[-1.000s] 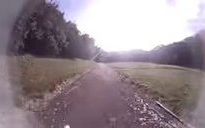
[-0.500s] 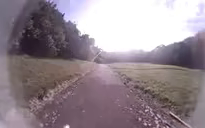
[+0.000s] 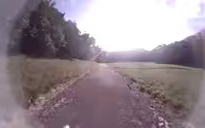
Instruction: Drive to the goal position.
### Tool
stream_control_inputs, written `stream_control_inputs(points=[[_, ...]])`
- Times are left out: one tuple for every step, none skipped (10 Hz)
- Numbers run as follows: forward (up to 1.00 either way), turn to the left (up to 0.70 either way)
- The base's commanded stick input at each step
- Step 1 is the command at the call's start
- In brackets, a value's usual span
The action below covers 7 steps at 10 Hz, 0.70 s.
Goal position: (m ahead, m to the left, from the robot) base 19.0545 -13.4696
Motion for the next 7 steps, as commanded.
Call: stream_control_inputs(points=[[0.70, -0.14], [0.70, -0.14], [0.70, -0.14], [0.70, -0.14], [0.70, -0.14], [0.70, -0.14], [0.70, -0.14]])
